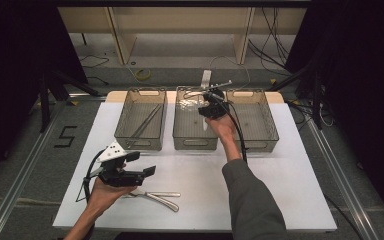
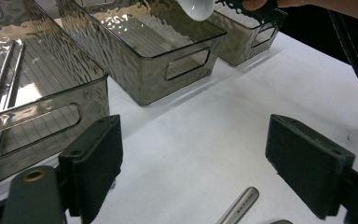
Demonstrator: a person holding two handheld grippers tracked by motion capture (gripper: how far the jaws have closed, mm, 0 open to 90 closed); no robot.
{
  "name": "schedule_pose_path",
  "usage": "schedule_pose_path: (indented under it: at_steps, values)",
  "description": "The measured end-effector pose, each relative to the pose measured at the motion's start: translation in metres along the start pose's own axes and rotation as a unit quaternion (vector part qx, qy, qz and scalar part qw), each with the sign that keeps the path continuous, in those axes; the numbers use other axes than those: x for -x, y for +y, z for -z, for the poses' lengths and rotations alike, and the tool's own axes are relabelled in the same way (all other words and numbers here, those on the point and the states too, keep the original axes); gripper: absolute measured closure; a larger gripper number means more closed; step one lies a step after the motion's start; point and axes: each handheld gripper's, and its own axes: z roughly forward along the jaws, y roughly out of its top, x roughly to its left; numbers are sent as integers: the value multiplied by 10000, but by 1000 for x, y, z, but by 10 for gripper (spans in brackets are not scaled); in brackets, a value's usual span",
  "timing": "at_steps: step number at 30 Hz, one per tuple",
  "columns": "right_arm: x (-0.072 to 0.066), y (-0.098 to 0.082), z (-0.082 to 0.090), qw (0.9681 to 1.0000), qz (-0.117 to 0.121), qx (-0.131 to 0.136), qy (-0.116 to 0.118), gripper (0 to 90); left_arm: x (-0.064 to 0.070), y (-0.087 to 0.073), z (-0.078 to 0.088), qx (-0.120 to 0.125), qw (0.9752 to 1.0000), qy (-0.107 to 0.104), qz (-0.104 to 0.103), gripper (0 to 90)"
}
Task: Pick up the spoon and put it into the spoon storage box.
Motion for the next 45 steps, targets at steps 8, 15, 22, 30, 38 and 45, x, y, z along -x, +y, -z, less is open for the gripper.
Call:
schedule_pose_path:
  at_steps: [8, 15, 22, 30, 38, 45]
  values:
    - [-3, -1, -6, 10000, 33, -82, -11, 759, 0, 0, 0, 1, 10000, 1, 14, 185]
    - [0, -1, -2, 9999, -20, -43, 157, 561, 0, 0, 0, -14, 10000, -9, -7, 185]
    - [-3, -5, 14, 9990, 202, 102, 391, 464, 0, 0, -1, -45, 10000, -19, -41, 185]
    - [-11, -18, 46, 9960, 543, 279, 650, 393, 0, 0, -1, -47, 10000, -10, -57, 185]
    - [-20, -43, 73, 9920, 748, 510, 879, 368, 1, 0, -1, -61, 10000, -17, -70, 184]
    - [-25, -70, 96, 9878, 811, 744, 1103, 351, 1, 0, -1, -61, 10000, -24, -69, 184]
